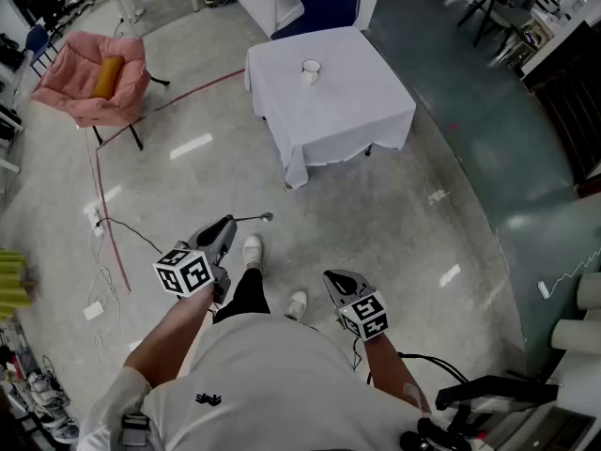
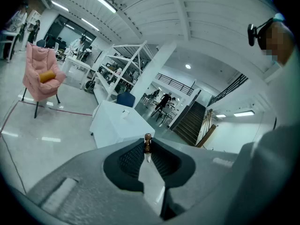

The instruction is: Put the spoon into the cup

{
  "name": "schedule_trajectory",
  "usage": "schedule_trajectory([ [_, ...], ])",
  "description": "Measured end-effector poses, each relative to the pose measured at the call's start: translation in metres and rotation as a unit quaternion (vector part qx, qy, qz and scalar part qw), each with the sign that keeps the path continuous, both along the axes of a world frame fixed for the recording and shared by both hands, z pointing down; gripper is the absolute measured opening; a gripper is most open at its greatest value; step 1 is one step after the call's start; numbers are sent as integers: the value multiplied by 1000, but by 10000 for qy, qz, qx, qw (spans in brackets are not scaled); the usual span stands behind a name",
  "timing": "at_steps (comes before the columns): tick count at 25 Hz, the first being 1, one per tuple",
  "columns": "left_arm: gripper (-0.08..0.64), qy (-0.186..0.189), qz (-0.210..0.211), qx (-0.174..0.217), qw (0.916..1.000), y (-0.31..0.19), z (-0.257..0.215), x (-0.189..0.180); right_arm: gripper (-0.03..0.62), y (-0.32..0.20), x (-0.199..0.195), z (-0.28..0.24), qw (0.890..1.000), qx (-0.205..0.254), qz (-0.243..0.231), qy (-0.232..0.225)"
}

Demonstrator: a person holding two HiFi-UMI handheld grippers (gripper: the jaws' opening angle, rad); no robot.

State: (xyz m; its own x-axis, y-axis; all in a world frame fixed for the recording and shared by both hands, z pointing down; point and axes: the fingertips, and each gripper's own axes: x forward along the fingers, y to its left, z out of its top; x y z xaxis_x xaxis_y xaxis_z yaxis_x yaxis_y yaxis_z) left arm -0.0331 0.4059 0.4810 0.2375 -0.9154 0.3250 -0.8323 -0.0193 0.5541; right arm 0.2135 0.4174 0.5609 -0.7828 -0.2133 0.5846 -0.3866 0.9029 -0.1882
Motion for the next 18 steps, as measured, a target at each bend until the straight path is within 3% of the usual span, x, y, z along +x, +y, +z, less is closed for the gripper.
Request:
schedule_trajectory([
  [9, 51, 66, 16, 341, 9994, -76, -11, -106, 8, -76, -109, -16, 9993, 316, -58, 167],
  [12, 51, 253, 60, 301, 9992, -102, -8, -141, 8, -109, -150, -27, 9992, 370, -5, 162],
  [18, 51, 269, 293, 240, 9989, -145, -5, -200, 19, -156, -216, -39, 9983, 485, 317, 53],
])
